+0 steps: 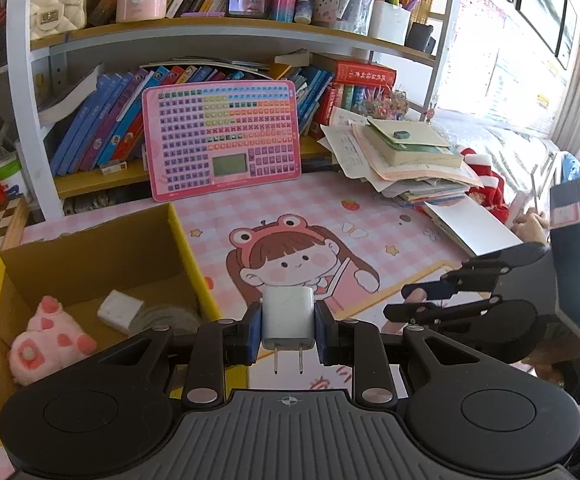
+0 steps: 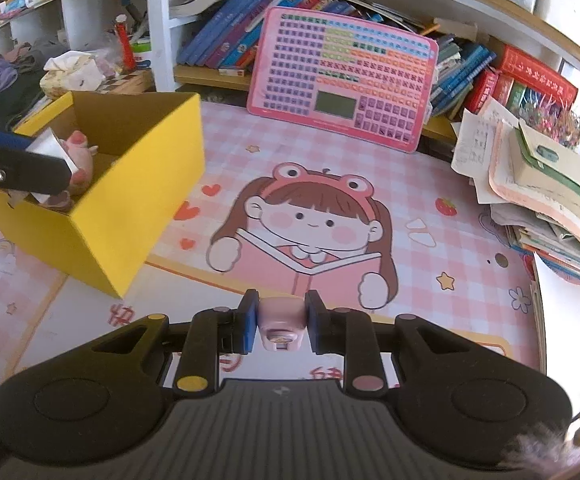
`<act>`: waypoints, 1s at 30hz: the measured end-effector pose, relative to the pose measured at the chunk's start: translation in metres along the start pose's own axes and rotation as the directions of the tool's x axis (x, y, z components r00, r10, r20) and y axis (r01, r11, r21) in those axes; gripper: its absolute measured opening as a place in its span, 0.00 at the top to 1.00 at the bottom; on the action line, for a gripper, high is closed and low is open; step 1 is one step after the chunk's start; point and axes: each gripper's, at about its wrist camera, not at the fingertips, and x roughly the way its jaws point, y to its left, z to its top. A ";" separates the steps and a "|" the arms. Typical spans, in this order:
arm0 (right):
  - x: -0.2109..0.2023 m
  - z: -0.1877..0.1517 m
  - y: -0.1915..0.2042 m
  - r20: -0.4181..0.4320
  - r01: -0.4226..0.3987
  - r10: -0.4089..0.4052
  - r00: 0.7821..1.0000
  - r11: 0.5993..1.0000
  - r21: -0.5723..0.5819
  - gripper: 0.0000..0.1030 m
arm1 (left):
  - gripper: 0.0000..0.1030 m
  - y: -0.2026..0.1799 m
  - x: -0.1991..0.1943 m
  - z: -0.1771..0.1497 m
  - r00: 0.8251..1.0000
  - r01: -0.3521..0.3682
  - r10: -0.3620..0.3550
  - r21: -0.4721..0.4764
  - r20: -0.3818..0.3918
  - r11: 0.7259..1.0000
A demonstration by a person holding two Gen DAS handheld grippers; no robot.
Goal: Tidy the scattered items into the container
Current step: 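Carry the charger and pink stick with both tools over the yellow box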
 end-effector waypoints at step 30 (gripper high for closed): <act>-0.027 0.091 0.117 0.111 -0.064 0.078 0.991 0.991 -0.120 0.77 | 0.76 0.123 -0.056 -0.023 0.996 -0.066 0.066 -0.006 0.052 0.998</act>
